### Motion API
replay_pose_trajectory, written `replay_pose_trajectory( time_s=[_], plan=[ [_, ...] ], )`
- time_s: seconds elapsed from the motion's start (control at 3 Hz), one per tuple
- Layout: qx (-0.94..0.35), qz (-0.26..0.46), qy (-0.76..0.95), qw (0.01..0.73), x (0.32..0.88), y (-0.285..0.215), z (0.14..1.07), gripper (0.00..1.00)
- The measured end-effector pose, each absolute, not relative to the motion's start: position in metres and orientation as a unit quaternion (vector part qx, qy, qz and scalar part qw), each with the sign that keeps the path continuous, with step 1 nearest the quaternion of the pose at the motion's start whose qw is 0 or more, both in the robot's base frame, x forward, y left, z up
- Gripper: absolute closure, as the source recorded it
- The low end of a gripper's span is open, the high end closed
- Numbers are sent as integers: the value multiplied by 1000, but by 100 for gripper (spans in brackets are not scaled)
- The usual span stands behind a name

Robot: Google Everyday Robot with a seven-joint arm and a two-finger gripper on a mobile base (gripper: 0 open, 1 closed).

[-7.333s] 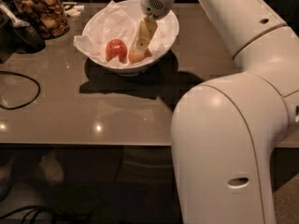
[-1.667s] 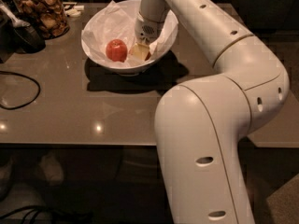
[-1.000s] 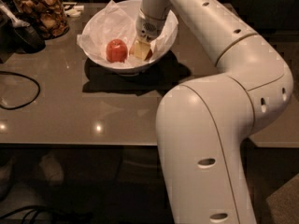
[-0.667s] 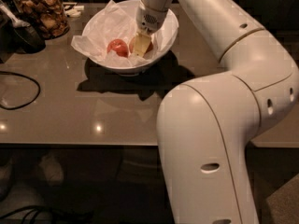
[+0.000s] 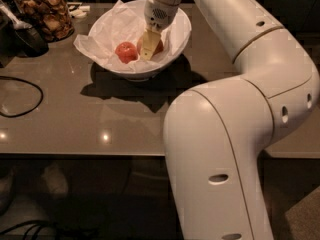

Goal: Pick apple from white bowl

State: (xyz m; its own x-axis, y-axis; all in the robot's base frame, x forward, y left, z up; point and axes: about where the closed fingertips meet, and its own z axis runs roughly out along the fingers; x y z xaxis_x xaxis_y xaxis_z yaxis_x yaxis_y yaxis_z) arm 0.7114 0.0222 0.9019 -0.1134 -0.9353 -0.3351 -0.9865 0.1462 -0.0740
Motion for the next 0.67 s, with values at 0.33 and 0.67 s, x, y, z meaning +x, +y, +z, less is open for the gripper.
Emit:
replay_pose_trajectory(
  time_s=[0.33, 0.67],
  plan=[
    [-652, 89, 737, 152, 711, 28, 902, 100],
    [-654, 89, 735, 157, 711, 29, 907, 100]
  ],
)
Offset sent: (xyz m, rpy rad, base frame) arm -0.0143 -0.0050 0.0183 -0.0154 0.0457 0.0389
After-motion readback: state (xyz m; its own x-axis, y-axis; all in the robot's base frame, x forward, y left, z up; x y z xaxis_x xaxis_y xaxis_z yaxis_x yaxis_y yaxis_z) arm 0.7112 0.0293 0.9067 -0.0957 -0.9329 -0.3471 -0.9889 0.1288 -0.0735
